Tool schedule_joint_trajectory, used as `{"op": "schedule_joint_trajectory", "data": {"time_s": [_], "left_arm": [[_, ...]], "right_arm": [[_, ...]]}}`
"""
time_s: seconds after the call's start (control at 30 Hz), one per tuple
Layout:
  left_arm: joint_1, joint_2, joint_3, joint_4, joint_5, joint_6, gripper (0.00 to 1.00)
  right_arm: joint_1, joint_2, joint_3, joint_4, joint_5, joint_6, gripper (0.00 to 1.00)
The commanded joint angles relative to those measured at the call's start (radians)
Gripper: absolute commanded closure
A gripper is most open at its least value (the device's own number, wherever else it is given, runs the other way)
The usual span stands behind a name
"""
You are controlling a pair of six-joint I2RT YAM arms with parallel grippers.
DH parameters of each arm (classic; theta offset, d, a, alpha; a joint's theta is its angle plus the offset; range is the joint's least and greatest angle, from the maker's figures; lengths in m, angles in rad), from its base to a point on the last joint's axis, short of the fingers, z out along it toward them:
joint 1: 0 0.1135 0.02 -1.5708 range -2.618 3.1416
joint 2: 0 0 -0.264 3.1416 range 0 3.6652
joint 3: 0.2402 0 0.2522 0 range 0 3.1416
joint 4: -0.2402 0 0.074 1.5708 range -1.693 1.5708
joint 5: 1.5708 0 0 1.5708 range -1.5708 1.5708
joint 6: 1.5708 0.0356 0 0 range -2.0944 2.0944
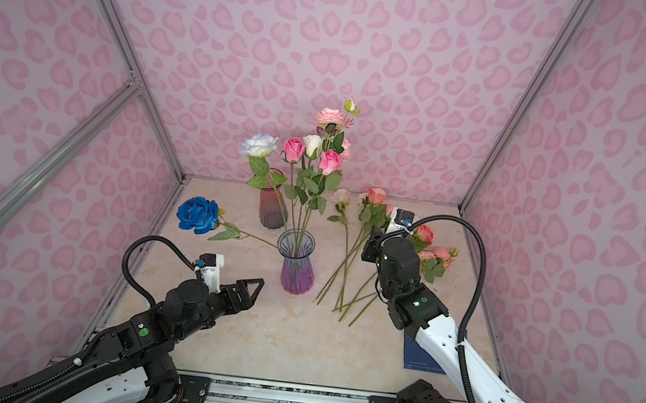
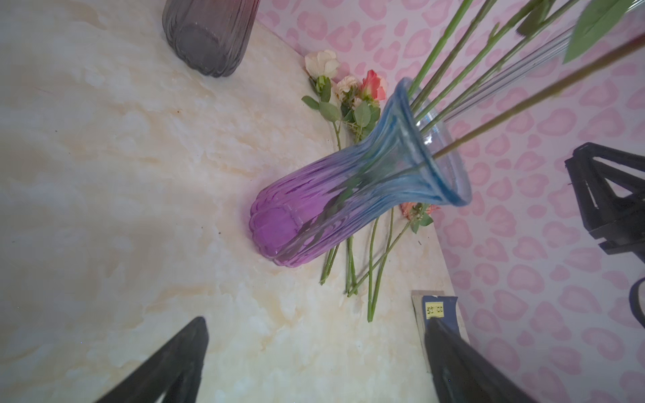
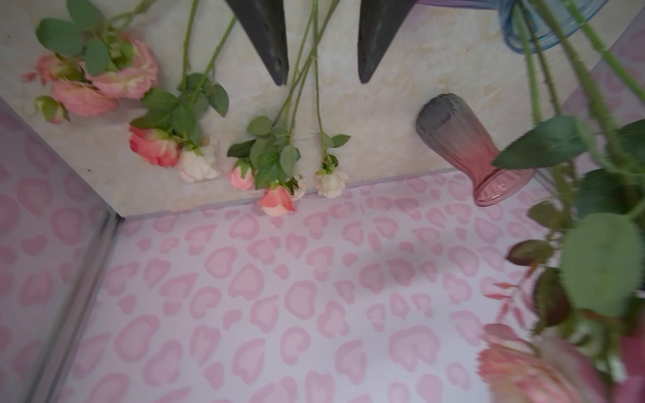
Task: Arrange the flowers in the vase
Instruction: 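Open the right gripper and move it back down to the rose bunch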
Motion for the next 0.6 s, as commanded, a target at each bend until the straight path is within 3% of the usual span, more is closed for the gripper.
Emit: {"op": "schedule_joint_trajectory", "data": {"time_s": [0.0,0.2,0.33,0.57], "left_arm": [[0.002,0.004,-0.042,0.069,0.057,-0.02,0.02],[-0.026,0.052,-0.12,0.177,0.123,-0.051,0.0],[-0.083,0.109,-0.137,0.243,0.121,-0.043,0.0],[-0.188,0.27,-0.054,0.3,0.129,0.056,0.01]], "right_arm": [[-0.081,-0.007,-0.039,-0.092,-0.081,0.12,0.61],[-0.272,0.069,-0.084,-0.143,-0.15,0.247,0.59],[-0.369,0.185,-0.094,-0.136,-0.242,0.305,0.63],[-0.416,0.402,-0.018,-0.152,-0.319,0.316,0.66]]}}
